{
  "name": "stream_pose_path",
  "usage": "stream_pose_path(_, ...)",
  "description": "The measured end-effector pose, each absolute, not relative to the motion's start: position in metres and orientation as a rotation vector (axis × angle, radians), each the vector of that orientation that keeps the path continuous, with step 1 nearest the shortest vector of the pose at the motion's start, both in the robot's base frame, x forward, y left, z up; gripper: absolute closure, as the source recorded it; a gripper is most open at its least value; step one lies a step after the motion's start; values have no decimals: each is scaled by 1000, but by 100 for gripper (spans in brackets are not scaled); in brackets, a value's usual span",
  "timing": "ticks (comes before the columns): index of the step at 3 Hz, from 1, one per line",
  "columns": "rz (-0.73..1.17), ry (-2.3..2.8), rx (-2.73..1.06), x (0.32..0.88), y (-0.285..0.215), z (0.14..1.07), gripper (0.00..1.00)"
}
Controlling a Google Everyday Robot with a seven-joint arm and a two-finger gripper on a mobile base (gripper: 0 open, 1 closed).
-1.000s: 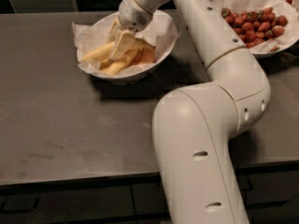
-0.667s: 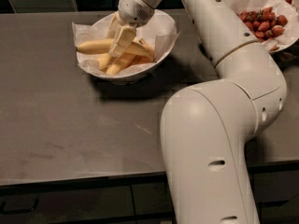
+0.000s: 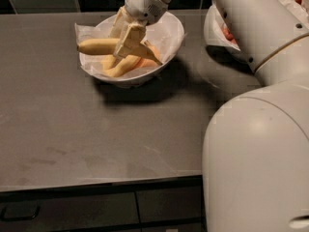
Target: Pick banana from white bowl
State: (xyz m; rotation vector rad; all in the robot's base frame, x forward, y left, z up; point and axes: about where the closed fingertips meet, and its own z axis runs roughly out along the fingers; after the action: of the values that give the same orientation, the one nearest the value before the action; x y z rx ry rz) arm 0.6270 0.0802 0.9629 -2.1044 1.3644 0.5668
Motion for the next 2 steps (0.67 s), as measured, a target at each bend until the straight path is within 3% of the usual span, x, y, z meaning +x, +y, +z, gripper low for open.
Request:
stream_pose_path(1,600,1419,-2055,563,63,969,100)
stream_pose_path(2,600,1419,-2055,563,64,969,100)
